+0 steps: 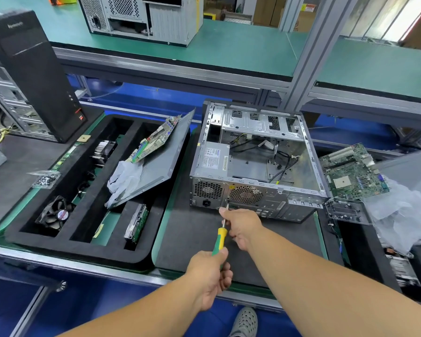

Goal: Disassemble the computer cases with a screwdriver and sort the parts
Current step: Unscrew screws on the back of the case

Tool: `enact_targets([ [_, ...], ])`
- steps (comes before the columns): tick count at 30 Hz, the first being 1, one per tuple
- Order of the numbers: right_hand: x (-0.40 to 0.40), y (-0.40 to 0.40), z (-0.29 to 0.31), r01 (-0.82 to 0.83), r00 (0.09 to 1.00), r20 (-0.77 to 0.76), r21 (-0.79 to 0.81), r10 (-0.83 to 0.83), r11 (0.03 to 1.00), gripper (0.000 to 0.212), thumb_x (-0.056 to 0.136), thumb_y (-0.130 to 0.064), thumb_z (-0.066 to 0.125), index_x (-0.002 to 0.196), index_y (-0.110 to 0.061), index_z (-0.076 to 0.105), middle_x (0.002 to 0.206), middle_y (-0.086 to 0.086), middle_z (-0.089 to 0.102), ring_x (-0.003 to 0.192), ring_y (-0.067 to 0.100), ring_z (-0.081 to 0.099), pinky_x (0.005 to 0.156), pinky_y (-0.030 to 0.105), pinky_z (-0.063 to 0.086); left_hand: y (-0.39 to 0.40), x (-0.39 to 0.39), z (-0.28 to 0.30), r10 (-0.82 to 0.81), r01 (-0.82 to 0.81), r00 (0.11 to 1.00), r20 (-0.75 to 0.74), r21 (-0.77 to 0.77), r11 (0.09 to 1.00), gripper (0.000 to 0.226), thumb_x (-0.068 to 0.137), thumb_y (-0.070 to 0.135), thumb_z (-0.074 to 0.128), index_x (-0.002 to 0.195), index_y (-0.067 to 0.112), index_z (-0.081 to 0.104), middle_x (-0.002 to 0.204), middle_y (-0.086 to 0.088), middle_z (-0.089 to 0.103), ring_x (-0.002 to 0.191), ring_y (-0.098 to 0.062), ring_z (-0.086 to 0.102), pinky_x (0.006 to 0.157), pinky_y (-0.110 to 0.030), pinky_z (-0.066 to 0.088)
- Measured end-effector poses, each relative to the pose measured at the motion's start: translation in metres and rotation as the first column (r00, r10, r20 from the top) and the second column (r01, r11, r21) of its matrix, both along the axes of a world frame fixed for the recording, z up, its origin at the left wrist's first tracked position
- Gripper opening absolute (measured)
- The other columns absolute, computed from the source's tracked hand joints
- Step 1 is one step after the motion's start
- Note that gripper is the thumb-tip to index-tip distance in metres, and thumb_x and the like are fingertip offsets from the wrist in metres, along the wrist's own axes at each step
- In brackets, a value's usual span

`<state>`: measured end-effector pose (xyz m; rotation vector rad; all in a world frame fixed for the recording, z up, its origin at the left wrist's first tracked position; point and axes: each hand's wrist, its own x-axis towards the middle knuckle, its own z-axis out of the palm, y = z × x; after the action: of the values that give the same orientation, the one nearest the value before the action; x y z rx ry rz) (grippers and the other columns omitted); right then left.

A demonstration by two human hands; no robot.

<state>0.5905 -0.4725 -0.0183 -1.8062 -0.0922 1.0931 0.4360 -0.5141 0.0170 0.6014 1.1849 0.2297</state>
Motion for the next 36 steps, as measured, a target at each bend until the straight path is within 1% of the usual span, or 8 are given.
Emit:
enact_targets([
  [4, 0.003, 0.001, 0.006, -0.034, 0.977, -0.209, 0.076, 0.049, 0.997, 0.025, 0.103, -0.03, 0.06, 0.091, -0.01, 0.068, 0.064, 0.004, 0.069, 0.042, 0.007, 0.035, 0.042, 0.021, 0.028, 0.006, -0.002, -0.001, 0.025, -0.024, 1.0, 0.01, -0.116, 0.993, 0.063, 0.107, 0.057, 0.039, 0.101, 0.003, 0.07, 0.069, -0.007, 0.062, 0.051, -0.014, 0.047, 0.047, -0.027, 0.039],
  [7, 0.003, 0.003, 0.007, -0.055, 0.978, -0.195, 0.079, 0.069, 0.995, 0.024, 0.105, -0.022, 0.055, 0.093, -0.008, 0.07, 0.064, 0.001, 0.07, 0.043, 0.005, 0.033, 0.043, 0.019, 0.029, 0.006, -0.003, -0.003, 0.016, -0.007, 0.998, 0.055, -0.155, 0.988, 0.074, 0.105, 0.064, 0.033, 0.105, 0.002, 0.075, 0.068, -0.006, 0.061, 0.051, -0.014, 0.046, 0.046, -0.027, 0.038],
  [10, 0.0, 0.005, 0.007, -0.046, 0.991, -0.121, 0.04, 0.051, 0.998, 0.014, 0.1, -0.02, 0.066, 0.09, -0.011, 0.066, 0.064, 0.003, 0.067, 0.035, 0.005, 0.039, 0.039, 0.021, 0.031, 0.007, -0.003, 0.0, -0.001, 0.008, 0.999, 0.051, -0.12, 0.993, 0.064, 0.1, 0.066, 0.049, 0.116, 0.007, 0.069, 0.075, -0.011, 0.065, 0.054, -0.017, 0.052, 0.048, -0.028, 0.042],
  [12, 0.0, 0.007, 0.007, -0.008, 0.997, -0.08, 0.032, 0.011, 0.999, 0.016, 0.092, -0.019, 0.077, 0.093, -0.011, 0.063, 0.067, 0.005, 0.065, 0.035, 0.005, 0.048, 0.042, 0.022, 0.035, 0.007, -0.003, -0.001, -0.023, 0.026, 0.999, 0.044, -0.064, 0.998, 0.043, 0.1, 0.049, 0.064, 0.119, 0.011, 0.062, 0.079, -0.011, 0.064, 0.057, -0.016, 0.054, 0.05, -0.028, 0.044],
  [16, 0.001, 0.009, 0.007, 0.076, 0.989, -0.129, 0.025, -0.072, 0.997, 0.021, 0.091, -0.024, 0.079, 0.096, -0.007, 0.068, 0.069, 0.008, 0.066, 0.038, 0.007, 0.044, 0.044, 0.025, 0.035, 0.004, -0.002, -0.005, -0.068, 0.068, 0.998, 0.017, 0.018, 0.998, 0.02, 0.105, 0.023, 0.058, 0.118, 0.008, 0.057, 0.081, -0.009, 0.064, 0.058, -0.014, 0.054, 0.051, -0.026, 0.044],
  [22, 0.008, 0.012, 0.014, 0.162, 0.931, -0.344, 0.092, -0.121, 0.982, 0.02, 0.105, -0.016, 0.054, 0.09, -0.01, 0.064, 0.068, 0.005, 0.065, 0.049, 0.007, 0.027, 0.04, 0.018, 0.023, 0.006, -0.002, -0.003, -0.057, 0.057, 0.998, -0.021, 0.008, 0.998, 0.034, 0.109, 0.038, 0.049, 0.116, 0.006, 0.061, 0.085, -0.012, 0.067, 0.059, -0.016, 0.054, 0.049, -0.026, 0.043],
  [29, 0.007, 0.008, 0.006, 0.198, 0.911, -0.389, 0.129, -0.134, 0.972, 0.012, 0.101, -0.016, 0.06, 0.091, -0.012, 0.066, 0.067, 0.004, 0.064, 0.047, 0.007, 0.026, 0.039, 0.017, 0.022, 0.006, -0.005, -0.003, -0.112, 0.112, 0.992, -0.059, 0.002, 0.994, 0.031, 0.111, 0.034, 0.044, 0.12, 0.008, 0.059, 0.089, -0.013, 0.066, 0.062, -0.017, 0.054, 0.049, -0.027, 0.044],
  [36, 0.009, 0.008, -0.001, 0.198, 0.939, -0.314, 0.157, -0.141, 0.968, 0.006, 0.095, -0.015, 0.07, 0.093, -0.011, 0.068, 0.066, 0.005, 0.066, 0.039, 0.006, 0.028, 0.041, 0.019, 0.023, 0.009, -0.011, -0.007, -0.114, 0.113, 0.992, -0.06, -0.025, 0.993, 0.032, 0.11, 0.032, 0.044, 0.124, 0.007, 0.059, 0.093, -0.014, 0.066, 0.067, -0.019, 0.056, 0.05, -0.028, 0.046],
])
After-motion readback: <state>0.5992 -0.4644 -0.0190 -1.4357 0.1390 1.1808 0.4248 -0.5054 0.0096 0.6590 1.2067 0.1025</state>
